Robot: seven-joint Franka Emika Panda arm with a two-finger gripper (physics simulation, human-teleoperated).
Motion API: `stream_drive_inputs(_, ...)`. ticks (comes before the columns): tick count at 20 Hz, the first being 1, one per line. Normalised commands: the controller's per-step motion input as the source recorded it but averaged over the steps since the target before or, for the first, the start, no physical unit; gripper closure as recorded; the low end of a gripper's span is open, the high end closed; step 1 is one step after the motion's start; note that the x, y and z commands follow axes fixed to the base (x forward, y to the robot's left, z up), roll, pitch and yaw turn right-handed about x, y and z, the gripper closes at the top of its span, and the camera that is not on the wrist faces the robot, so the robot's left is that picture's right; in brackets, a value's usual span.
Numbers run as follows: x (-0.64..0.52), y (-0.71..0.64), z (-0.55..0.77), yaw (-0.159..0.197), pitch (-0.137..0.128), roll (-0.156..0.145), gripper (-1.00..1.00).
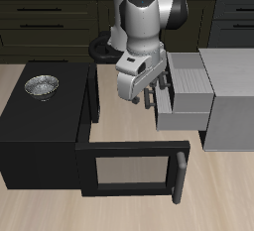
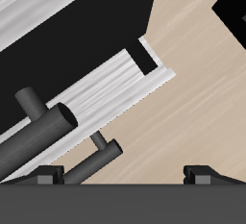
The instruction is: Close the top and middle drawer of the white cabinet and close the microwave
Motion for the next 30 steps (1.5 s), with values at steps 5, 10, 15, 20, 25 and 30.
stream_drive_inputs(5, 0.04, 0.39, -0.12, -0.002, -0.005, 0.055, -1.0)
stream_drive_inputs(10, -0.04, 0.45, -0.03, 0.019, -0.013, 0.069, -1.0)
stream_drive_inputs(15, 0.0, 0.41, 0.06, 0.026, -0.041, 0.072, -1.0)
stream_drive_inputs(20, 0.05, 0.36, -0.08, 0.0, -0.022, 0.048, -1.0)
stream_drive_inputs(25, 0.07, 0.3, -0.05, 0.022, -0.05, 0.043, -1.0)
stream_drive_inputs(30, 0.05, 0.23, -0.02, 0.017, -0.047, 0.037, -1.0)
